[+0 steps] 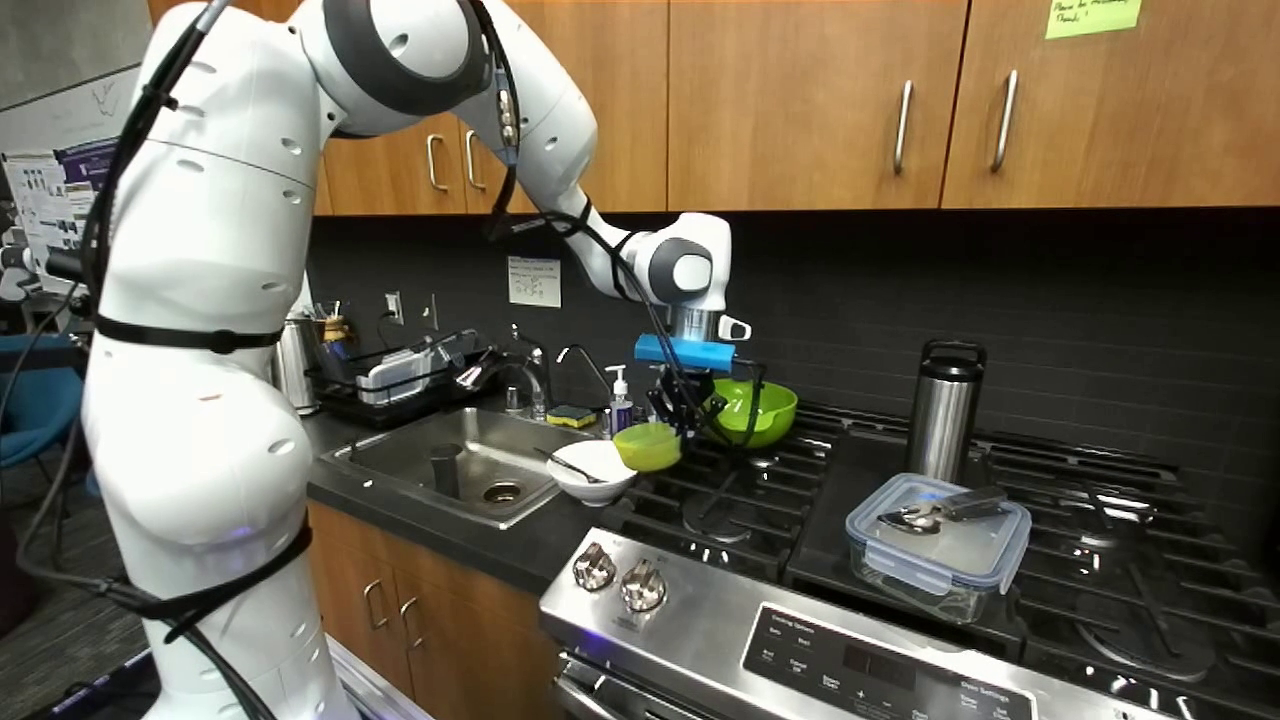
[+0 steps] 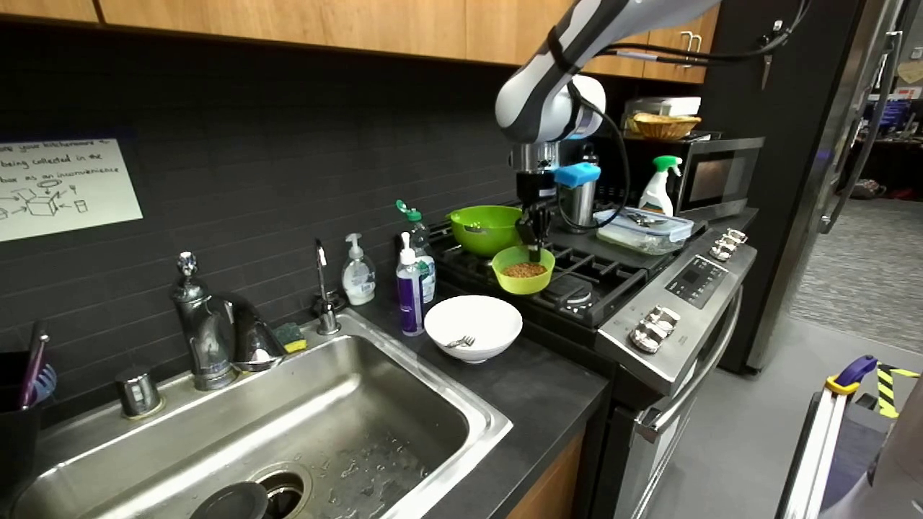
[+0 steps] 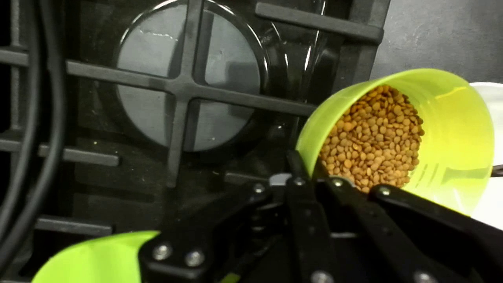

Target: Pour some of the content of the yellow bowl into the white bowl

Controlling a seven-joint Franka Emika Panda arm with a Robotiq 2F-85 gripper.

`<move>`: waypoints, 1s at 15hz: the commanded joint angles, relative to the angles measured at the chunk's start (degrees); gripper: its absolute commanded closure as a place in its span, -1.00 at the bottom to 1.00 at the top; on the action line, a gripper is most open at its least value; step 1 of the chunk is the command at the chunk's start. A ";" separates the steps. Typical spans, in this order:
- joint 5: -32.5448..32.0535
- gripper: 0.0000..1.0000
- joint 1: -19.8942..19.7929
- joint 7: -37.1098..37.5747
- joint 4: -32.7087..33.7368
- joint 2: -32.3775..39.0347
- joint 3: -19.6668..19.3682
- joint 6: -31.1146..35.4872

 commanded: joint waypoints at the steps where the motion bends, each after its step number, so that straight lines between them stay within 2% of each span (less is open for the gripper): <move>1: -2.11 0.98 0.46 0.86 1.77 0.10 0.46 -1.82; 15: -6.60 0.98 2.02 1.21 3.94 0.72 0.88 -3.35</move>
